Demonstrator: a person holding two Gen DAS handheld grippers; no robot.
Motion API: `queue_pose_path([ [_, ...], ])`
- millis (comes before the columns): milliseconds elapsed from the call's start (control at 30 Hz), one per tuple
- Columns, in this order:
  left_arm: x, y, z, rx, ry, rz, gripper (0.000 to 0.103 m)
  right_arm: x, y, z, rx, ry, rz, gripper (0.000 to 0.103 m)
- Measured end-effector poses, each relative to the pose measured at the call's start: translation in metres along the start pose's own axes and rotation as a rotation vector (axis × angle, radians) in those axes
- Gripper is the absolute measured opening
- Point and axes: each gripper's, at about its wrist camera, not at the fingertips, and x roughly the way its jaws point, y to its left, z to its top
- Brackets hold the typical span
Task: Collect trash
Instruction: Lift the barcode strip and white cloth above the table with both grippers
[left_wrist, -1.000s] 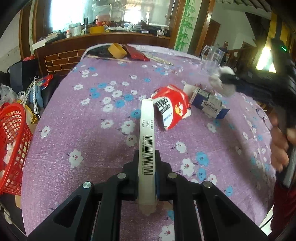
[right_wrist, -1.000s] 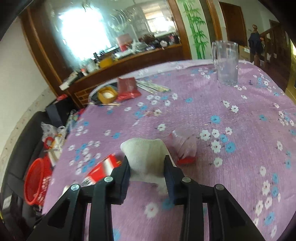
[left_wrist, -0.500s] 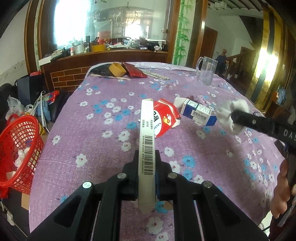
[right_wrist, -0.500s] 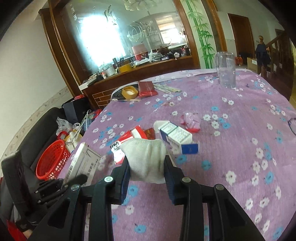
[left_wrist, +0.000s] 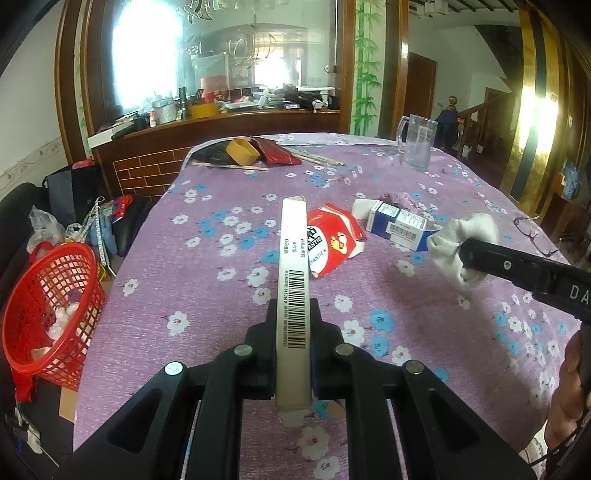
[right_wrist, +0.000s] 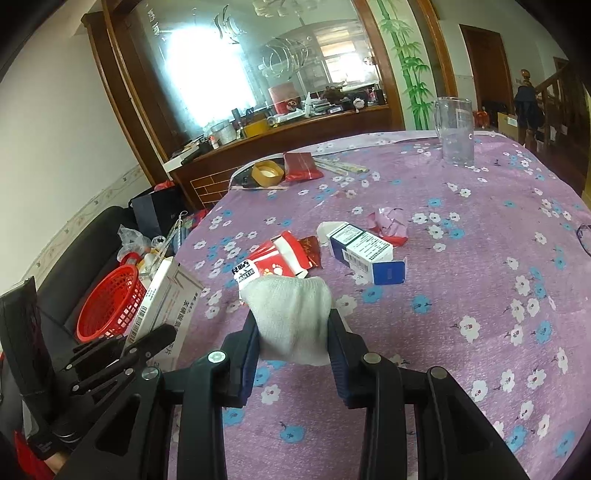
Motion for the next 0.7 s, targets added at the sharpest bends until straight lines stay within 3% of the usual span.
queue_pose_path([
  [333,0.001,-0.001,-0.003,0.037,-0.015,0.066,0.012,0.004,0.006,-0.001,-0.008,0.017,0.003,0.038],
  [700,0.003,-0.002,-0.005,0.054,-0.014,0.086,0.012,0.007,0.014,-0.001,-0.017,0.029,0.006,0.038],
])
